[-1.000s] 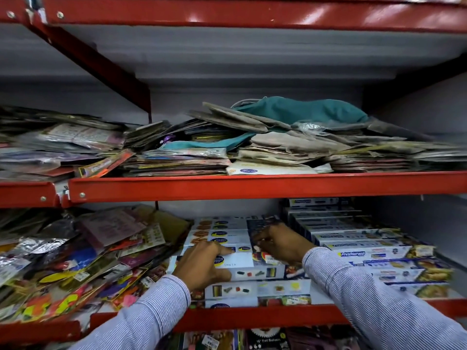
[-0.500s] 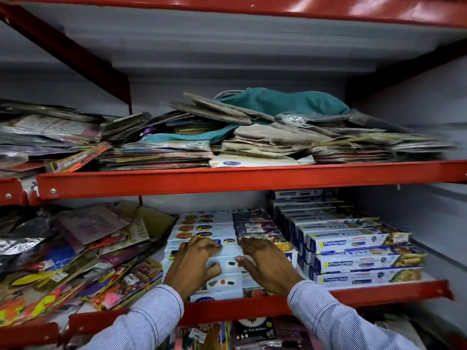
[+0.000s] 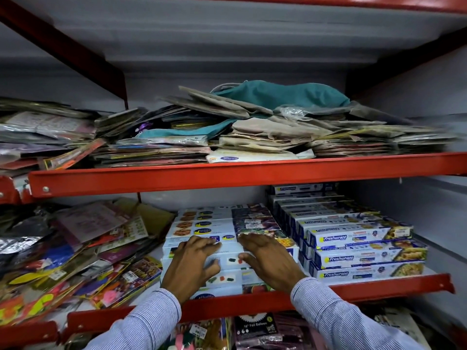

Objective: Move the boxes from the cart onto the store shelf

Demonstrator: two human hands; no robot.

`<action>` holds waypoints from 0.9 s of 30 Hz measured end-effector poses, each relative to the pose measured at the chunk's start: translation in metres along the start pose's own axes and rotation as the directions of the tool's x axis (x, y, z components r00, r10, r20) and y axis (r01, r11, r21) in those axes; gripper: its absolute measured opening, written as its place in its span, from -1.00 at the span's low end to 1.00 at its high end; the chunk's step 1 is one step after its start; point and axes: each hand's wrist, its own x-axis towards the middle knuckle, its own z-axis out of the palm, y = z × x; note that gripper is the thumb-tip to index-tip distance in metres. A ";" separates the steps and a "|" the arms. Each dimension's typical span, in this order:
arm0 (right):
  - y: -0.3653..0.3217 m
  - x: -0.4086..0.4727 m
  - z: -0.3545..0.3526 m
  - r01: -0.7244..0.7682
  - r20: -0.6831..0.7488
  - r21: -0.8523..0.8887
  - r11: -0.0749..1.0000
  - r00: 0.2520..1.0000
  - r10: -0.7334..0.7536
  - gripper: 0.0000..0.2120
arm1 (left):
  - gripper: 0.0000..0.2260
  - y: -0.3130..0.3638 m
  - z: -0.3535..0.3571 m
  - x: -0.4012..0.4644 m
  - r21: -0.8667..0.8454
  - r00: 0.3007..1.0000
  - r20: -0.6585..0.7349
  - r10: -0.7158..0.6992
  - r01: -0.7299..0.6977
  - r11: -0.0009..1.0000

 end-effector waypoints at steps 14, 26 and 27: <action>-0.006 -0.008 0.020 -0.003 -0.210 -0.166 0.986 0.977 -0.032 -0.48 | -0.45 0.002 0.021 -0.018 0.251 0.992 -0.094 0.088 -0.062 0.966; -0.020 -0.011 0.043 -0.126 -0.253 -0.225 0.966 0.965 0.067 -0.39 | -0.39 0.006 0.027 -0.022 0.437 0.997 -0.064 0.043 -0.010 0.899; -0.021 -0.012 0.045 -0.135 -0.267 -0.206 0.969 0.961 0.078 -0.38 | -0.39 0.006 0.030 -0.024 0.427 0.995 -0.085 0.051 -0.009 0.904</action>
